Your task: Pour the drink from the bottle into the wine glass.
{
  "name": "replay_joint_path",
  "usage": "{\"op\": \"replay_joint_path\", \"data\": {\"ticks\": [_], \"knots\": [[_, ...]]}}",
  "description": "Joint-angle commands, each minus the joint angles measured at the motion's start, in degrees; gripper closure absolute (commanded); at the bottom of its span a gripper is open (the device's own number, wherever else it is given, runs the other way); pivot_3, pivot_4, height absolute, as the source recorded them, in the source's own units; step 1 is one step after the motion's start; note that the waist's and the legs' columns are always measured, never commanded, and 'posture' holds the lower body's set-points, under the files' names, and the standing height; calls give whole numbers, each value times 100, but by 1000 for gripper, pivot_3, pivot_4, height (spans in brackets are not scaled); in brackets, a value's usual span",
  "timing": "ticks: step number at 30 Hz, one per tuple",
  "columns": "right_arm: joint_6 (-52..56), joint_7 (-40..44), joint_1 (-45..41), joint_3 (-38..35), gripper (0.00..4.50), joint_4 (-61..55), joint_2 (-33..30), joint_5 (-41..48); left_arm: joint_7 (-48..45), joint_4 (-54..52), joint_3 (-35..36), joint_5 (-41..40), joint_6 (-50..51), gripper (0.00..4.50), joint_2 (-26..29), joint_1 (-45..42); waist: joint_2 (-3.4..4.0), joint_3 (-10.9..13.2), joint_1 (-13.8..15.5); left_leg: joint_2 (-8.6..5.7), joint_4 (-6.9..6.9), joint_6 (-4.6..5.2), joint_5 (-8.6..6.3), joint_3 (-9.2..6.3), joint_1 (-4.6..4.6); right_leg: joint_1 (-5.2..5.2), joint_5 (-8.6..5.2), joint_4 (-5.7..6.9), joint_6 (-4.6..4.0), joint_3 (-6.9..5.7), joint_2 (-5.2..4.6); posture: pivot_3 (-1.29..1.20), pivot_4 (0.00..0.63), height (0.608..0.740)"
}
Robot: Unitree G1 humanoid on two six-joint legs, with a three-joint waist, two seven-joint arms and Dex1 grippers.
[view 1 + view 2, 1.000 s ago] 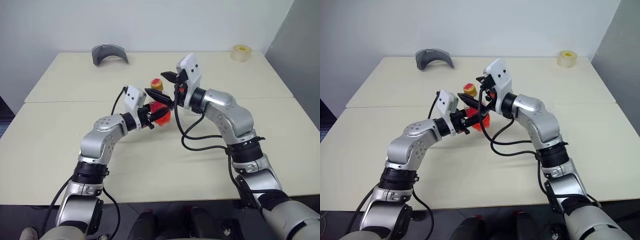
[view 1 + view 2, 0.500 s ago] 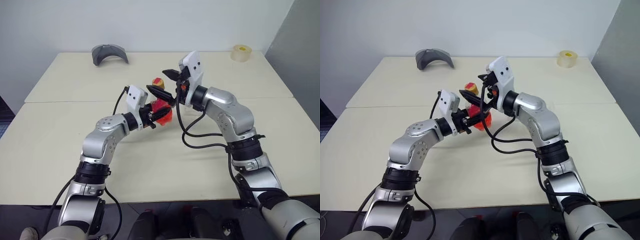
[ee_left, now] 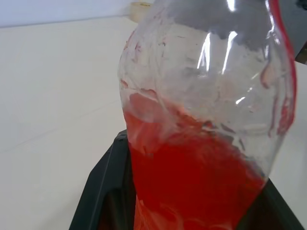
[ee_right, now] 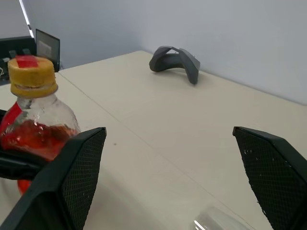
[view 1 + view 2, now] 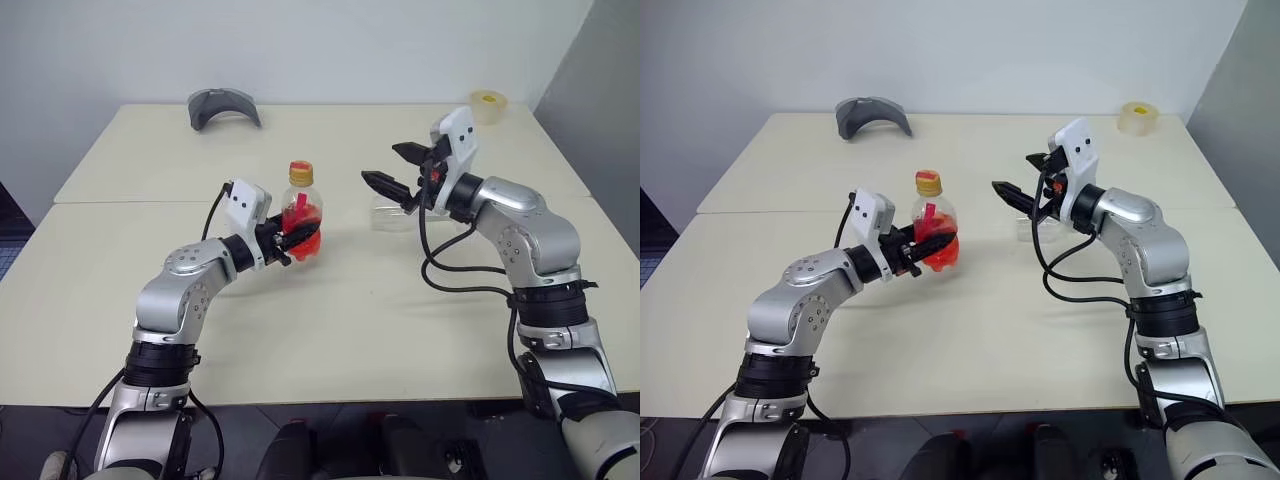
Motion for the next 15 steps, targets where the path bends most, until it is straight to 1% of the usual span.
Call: {"op": "replay_joint_path", "data": {"ticks": [1, 3, 7, 12, 15], "knots": [[8, 53, -3, -52, 0, -318, -34, 64, 5, -303, 91, -122, -47, 2847, -15, -180, 0, 0, -1, 0, 0, 0, 0, 1, 0, 0, 0, 0, 0, 1, 0, 0, 150, 740], [56, 71, -3, -61, 0, -387, -10, 124, -15, -248, 89, -108, -67, 2847, -21, -232, 0, 0, -6, 0, 0, 0, 0, 1, 0, 0, 0, 1, 0, 1, 0, 0, 150, 740], [438, 189, -103, -157, 0, -655, 198, 613, -47, -103, 76, -75, -142, 2847, -48, -356, 0, 0, -9, 1, 0, -1, 1, 0, 0, 0, 0, 1, 0, 0, 1, 0, 150, 740], [694, 31, -332, -141, 0, -806, 621, 974, -169, 32, 60, -119, -235, 2847, -144, -523, 0, 0, -9, 1, 1, -3, 2, -1, 0, 0, 0, 1, 0, -1, 1, 0, 150, 740], [691, -76, -546, -145, 0, -702, 838, 1021, -260, 125, 81, -190, -268, 2847, -242, -630, 0, 0, -11, 1, 0, -8, 5, -2, 1, -1, 0, 1, 0, -2, 1, 0, 150, 740]]}}
